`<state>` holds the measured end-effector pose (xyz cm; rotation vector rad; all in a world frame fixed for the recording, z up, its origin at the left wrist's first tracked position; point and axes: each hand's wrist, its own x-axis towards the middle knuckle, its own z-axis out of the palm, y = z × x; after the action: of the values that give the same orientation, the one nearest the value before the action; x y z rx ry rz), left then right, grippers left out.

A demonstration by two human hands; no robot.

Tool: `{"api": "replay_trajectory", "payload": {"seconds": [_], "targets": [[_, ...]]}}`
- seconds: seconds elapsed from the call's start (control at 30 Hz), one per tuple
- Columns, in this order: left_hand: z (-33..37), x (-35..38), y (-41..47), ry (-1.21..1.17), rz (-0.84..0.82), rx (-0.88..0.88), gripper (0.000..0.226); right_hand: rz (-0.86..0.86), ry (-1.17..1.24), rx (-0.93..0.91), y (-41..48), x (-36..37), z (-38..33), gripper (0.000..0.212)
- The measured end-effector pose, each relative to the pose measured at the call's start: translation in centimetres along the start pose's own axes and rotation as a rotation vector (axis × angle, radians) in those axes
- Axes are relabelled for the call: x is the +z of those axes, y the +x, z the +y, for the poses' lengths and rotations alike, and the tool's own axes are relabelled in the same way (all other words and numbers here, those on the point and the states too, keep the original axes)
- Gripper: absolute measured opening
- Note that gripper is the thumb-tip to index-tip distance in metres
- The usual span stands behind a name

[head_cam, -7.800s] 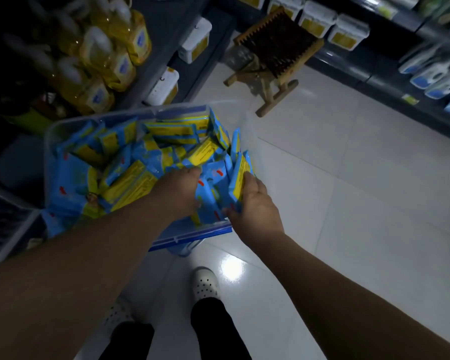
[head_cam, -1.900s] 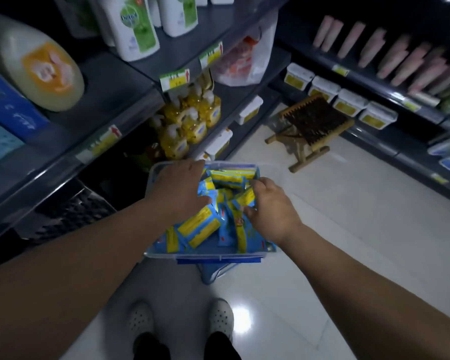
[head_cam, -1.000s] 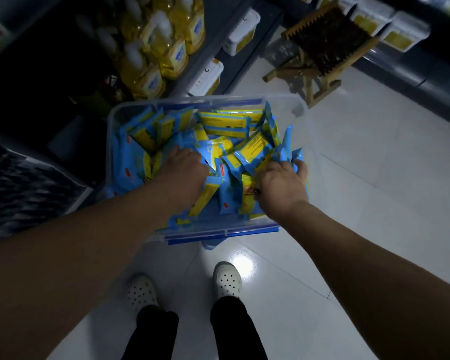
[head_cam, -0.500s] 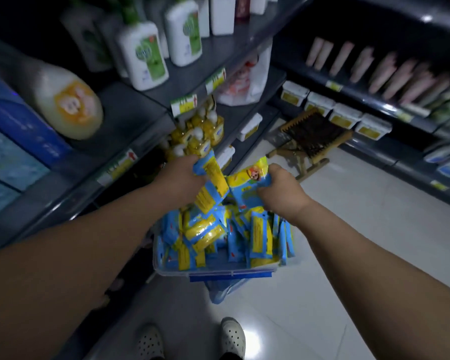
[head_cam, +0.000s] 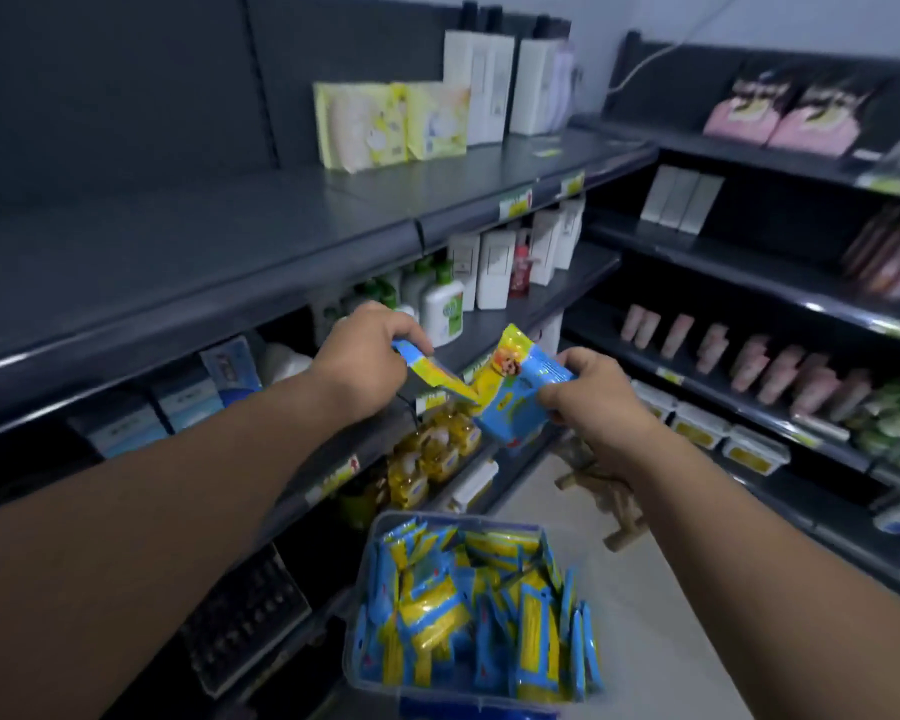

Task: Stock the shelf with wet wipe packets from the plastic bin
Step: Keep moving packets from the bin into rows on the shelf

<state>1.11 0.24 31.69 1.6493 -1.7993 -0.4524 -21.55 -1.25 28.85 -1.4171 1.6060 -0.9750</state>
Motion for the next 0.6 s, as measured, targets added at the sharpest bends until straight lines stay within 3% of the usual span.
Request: {"api": "replay_trajectory", "payload": {"seconds": [0.07,0.17,0.27,0.43,0.6], "targets": [[1.0,-2.3,-0.2,0.011,0.066,0.044,0.057,0.007,0.046,-0.061,-0.4,-0.4,-2.4,0.013],[2.5,-5.5,-0.7,0.047,0.134,0.100,0.060,0.001,0.198,-0.123,-0.9,-0.8,-5.7,0.010],[3.5,-8.4,-1.4,0.054,0.204,0.097,0.052,-0.052,0.395,-0.126,-1.5,-0.3,-9.0,0.004],[3.4,-13.1,-2.8,-0.018,0.369,0.054,0.040,-0.077,0.592,-0.129,-1.8,2.3,-13.7,0.019],[1.9,-18.1,-4.7,-0.059,0.418,-0.004,0.022,-0.089,0.664,-0.111,-2.0,5.3,-18.0,0.008]]}}
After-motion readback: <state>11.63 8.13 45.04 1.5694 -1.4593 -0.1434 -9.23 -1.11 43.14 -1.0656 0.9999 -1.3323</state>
